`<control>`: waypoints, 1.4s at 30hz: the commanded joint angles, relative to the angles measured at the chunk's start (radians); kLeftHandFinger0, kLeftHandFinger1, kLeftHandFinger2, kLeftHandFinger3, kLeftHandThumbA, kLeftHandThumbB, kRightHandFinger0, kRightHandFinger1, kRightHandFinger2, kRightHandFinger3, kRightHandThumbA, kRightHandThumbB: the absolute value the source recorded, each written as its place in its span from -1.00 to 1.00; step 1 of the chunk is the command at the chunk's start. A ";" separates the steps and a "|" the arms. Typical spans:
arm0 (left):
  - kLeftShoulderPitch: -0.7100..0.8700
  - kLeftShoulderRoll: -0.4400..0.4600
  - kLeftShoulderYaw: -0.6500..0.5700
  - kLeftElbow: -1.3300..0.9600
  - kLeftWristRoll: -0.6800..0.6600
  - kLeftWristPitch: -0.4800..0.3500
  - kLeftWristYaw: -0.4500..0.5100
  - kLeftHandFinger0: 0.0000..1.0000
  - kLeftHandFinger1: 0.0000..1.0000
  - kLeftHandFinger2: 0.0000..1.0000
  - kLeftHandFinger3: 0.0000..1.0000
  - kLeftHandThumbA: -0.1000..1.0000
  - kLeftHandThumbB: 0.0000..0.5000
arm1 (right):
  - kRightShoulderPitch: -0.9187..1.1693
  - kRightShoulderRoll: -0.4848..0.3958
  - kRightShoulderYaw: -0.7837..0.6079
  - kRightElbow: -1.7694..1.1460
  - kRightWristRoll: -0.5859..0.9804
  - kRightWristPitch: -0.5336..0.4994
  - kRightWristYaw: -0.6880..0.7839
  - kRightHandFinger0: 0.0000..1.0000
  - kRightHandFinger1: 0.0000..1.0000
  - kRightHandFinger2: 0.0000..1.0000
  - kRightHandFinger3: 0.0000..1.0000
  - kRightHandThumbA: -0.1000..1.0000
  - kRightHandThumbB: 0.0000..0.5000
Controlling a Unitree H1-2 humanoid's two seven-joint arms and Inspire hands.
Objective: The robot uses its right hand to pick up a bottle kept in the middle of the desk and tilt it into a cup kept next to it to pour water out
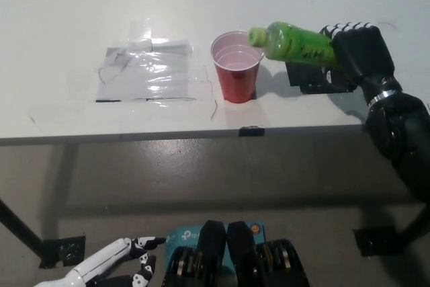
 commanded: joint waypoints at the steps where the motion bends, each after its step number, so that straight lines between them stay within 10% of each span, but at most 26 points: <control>1: -0.014 0.030 0.002 -0.033 0.005 0.009 -0.025 1.00 1.00 1.00 1.00 0.95 0.33 | -0.106 -0.047 0.006 -0.013 -0.067 -0.032 -0.006 -1.00 -1.00 -0.99 -0.13 -0.79 -0.64; 22: 0.001 0.033 0.008 -0.033 0.001 -0.001 -0.020 1.00 1.00 1.00 1.00 0.95 0.35 | -0.266 -0.051 0.074 0.054 -0.222 0.012 0.002 -1.00 -1.00 -0.76 -0.74 -0.85 -0.72; 30: 0.000 0.032 0.009 -0.033 -0.005 0.001 -0.023 1.00 1.00 1.00 1.00 0.94 0.29 | -0.308 -0.071 0.152 0.086 -0.319 0.008 -0.038 -1.00 -1.00 -0.60 -0.62 -1.00 -0.79; 34: -0.007 0.032 0.010 -0.034 -0.003 0.003 -0.022 1.00 1.00 1.00 1.00 0.97 0.37 | -0.329 -0.095 0.178 0.075 -0.352 0.003 -0.025 -1.00 -1.00 -0.63 -0.40 -0.88 -0.28; 37: -0.008 0.034 0.010 -0.035 -0.005 0.004 -0.024 1.00 1.00 1.00 1.00 0.97 0.36 | -0.347 -0.117 0.209 0.059 -0.412 0.045 0.006 -1.00 -1.00 -0.65 -0.47 -0.79 -0.60; 42: -0.004 0.035 0.008 -0.037 0.000 0.003 -0.022 1.00 1.00 1.00 1.00 0.98 0.35 | -0.348 -0.132 0.201 0.039 -0.420 0.027 -0.007 -1.00 -1.00 -0.99 -0.12 -0.68 -0.32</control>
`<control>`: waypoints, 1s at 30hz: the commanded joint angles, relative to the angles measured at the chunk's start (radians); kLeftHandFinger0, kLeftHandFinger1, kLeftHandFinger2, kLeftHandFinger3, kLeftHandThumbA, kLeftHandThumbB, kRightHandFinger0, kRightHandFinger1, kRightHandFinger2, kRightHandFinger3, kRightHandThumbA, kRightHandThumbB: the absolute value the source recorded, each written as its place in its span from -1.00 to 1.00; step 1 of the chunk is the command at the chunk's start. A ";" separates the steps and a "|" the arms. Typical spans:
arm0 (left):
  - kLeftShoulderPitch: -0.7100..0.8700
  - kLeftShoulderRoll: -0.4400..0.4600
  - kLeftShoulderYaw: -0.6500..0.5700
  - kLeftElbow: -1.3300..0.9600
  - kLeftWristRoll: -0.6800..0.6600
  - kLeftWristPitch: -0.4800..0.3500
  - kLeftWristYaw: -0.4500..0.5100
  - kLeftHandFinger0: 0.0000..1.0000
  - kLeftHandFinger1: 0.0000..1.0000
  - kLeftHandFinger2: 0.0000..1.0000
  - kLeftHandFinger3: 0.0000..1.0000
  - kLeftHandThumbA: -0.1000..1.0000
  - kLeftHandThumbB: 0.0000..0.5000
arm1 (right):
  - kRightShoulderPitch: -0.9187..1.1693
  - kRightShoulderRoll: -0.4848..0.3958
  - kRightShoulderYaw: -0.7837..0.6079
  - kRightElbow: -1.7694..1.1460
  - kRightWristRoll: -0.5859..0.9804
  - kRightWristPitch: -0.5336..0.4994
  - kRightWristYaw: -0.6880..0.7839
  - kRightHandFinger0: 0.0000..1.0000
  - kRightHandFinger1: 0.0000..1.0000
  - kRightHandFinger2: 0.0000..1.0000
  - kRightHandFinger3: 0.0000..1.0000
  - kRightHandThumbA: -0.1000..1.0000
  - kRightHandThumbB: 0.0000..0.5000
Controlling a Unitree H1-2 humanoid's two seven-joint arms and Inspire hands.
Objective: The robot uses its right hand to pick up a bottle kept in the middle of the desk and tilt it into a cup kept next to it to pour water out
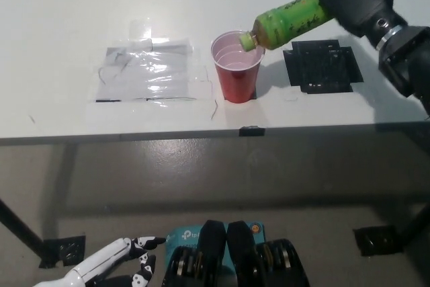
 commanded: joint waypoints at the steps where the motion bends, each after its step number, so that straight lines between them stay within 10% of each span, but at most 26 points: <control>1: -0.002 0.029 0.013 -0.035 -0.005 0.006 -0.020 1.00 1.00 1.00 1.00 0.96 0.34 | -0.097 -0.043 -0.012 -0.039 -0.051 0.033 -0.027 -1.00 -1.00 -1.00 -0.21 -0.65 -0.33; 11: -0.002 0.029 0.012 -0.029 -0.005 0.003 -0.020 1.00 1.00 1.00 1.00 0.95 0.38 | -0.091 -0.028 -0.026 -0.038 -0.069 0.031 -0.033 -1.00 -1.00 -0.97 -0.63 -0.78 -0.65; 17: 0.001 0.029 0.012 -0.031 -0.006 0.001 -0.020 1.00 1.00 1.00 1.00 0.96 0.37 | -0.071 -0.018 -0.046 -0.053 -0.049 0.016 -0.017 -1.00 -1.00 -0.95 -0.39 -0.66 -0.08; 20: 0.002 0.028 0.011 -0.031 -0.004 0.004 -0.018 1.00 1.00 1.00 1.00 0.95 0.36 | -0.053 -0.005 -0.070 -0.053 -0.024 0.020 0.006 -1.00 -1.00 -0.93 -0.56 -0.92 -0.54; 29: 0.017 0.026 0.011 -0.028 0.003 -0.016 -0.013 1.00 1.00 1.00 1.00 0.96 0.33 | 0.014 0.040 -0.220 -0.082 0.104 0.054 0.133 -1.00 -0.93 -0.49 -0.80 -0.72 -0.73; 30: 0.018 0.028 0.010 -0.029 0.004 -0.019 -0.013 1.00 1.00 1.00 1.00 0.97 0.30 | 0.040 0.045 -0.261 -0.115 0.152 0.053 0.186 -1.00 -0.89 -0.45 -0.35 -0.67 -0.78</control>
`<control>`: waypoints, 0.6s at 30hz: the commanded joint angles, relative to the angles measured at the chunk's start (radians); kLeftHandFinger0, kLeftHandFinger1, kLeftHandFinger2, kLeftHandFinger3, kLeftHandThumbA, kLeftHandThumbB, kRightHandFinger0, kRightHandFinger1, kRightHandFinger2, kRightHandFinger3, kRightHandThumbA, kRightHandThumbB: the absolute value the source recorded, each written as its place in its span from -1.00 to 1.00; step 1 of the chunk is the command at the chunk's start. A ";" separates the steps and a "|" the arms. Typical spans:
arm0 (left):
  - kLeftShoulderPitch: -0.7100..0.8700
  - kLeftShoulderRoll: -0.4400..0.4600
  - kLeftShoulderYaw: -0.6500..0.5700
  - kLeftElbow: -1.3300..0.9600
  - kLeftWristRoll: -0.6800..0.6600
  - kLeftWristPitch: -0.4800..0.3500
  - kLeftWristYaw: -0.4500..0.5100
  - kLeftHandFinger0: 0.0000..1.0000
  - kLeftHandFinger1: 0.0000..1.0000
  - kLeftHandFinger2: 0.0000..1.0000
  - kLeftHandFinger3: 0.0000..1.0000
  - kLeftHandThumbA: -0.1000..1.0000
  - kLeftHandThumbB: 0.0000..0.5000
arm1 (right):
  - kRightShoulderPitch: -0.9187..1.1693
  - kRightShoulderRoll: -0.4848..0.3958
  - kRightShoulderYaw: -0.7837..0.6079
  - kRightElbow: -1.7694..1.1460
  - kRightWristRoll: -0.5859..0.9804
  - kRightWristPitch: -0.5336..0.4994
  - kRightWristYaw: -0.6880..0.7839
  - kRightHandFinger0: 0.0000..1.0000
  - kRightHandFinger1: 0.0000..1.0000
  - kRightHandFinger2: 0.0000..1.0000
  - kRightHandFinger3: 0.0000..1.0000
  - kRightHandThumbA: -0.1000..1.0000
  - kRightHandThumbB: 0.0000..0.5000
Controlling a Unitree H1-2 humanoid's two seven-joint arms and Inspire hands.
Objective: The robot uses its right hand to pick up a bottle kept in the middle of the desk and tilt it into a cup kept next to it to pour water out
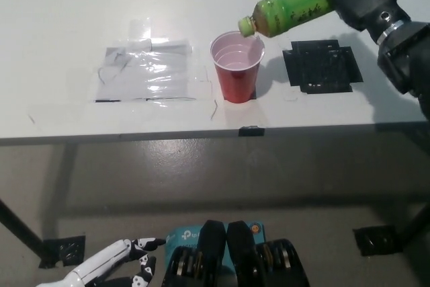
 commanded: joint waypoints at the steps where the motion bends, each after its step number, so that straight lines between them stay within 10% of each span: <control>1: 0.009 0.028 0.009 -0.020 0.004 -0.019 -0.014 1.00 1.00 1.00 1.00 0.97 0.30 | -0.014 0.003 -0.093 -0.064 0.129 0.044 0.104 -1.00 -0.94 -0.50 -0.32 -0.67 -0.77; 5: 0.017 0.023 0.008 -0.021 0.002 -0.006 -0.013 1.00 1.00 1.00 1.00 0.95 0.30 | 0.067 0.063 -0.233 -0.125 0.275 0.106 0.221 -1.00 -1.00 -0.60 -0.09 -0.73 -0.97; 18: 0.020 0.018 0.005 -0.024 0.004 -0.007 -0.012 1.00 1.00 1.00 1.00 0.94 0.27 | 0.148 0.309 -0.742 -0.132 0.796 0.263 0.339 -1.00 -1.00 -1.00 -0.37 -1.00 -1.00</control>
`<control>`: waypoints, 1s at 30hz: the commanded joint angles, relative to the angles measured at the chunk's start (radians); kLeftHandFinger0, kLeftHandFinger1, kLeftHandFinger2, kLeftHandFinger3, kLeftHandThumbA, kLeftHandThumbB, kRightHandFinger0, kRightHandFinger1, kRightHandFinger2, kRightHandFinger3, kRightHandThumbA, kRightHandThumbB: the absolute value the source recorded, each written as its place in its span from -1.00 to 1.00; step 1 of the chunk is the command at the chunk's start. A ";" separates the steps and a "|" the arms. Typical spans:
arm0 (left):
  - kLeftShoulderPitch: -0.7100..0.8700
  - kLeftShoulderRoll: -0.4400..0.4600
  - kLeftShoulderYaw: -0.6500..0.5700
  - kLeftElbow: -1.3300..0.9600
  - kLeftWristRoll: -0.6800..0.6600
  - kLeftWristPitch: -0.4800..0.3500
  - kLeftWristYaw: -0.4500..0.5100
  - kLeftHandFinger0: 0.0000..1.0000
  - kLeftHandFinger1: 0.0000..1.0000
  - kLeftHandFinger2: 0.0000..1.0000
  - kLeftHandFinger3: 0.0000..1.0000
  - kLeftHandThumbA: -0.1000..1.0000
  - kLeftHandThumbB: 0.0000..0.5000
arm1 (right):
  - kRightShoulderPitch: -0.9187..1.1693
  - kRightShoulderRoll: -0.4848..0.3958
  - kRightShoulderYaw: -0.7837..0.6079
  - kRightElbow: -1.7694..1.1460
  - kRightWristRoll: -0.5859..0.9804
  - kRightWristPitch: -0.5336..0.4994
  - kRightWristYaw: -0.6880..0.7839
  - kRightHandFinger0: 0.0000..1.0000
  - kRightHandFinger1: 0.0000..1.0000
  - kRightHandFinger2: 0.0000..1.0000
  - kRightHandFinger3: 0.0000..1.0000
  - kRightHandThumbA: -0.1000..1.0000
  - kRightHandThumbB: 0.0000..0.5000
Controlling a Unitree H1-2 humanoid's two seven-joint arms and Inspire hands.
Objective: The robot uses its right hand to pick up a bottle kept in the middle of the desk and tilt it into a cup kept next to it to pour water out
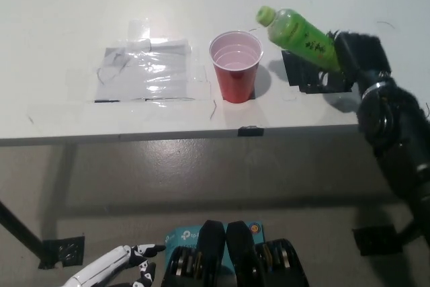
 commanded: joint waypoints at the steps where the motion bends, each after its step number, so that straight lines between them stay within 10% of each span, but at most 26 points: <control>1: 0.001 0.020 0.008 -0.026 0.003 -0.007 -0.012 1.00 1.00 1.00 1.00 0.94 0.27 | -0.082 0.113 -0.335 -0.062 0.482 0.168 0.089 -1.00 -1.00 -1.00 -0.37 -1.00 -1.00; 4: 0.001 0.019 0.008 -0.026 0.002 -0.011 -0.011 1.00 1.00 1.00 1.00 0.94 0.22 | -0.080 0.180 -0.500 -0.035 0.663 0.159 0.086 -1.00 -1.00 -1.00 -0.39 -1.00 -0.97; 7: -0.001 0.020 0.007 -0.028 -0.002 0.004 -0.016 1.00 1.00 1.00 1.00 0.92 0.24 | -0.082 0.222 -0.620 0.019 0.780 0.131 0.080 -1.00 -1.00 -1.00 -0.31 -1.00 -0.46; 11: 0.003 0.010 0.004 -0.024 -0.003 -0.006 -0.012 1.00 1.00 1.00 1.00 0.93 0.18 | -0.090 0.251 -0.679 0.064 0.814 0.087 0.069 -1.00 -1.00 -1.00 -0.24 -1.00 -0.99; 27: 0.007 0.003 0.010 -0.020 0.002 -0.008 -0.003 1.00 1.00 1.00 1.00 0.93 0.27 | -0.068 0.257 -0.614 0.145 0.739 -0.148 0.145 -1.00 -1.00 -1.00 -0.35 -1.00 -1.00; 29: 0.010 -0.001 0.015 -0.018 -0.007 -0.014 -0.001 1.00 0.99 1.00 1.00 0.88 0.23 | -0.045 0.238 -0.526 0.128 0.665 -0.174 0.142 -0.53 -0.40 -0.39 0.89 -0.88 -0.98; 30: 0.010 -0.001 0.015 -0.018 -0.007 -0.013 -0.001 1.00 0.99 1.00 1.00 0.89 0.21 | -0.039 0.228 -0.490 0.127 0.650 -0.180 0.155 -0.18 0.04 0.10 1.00 -0.71 -0.85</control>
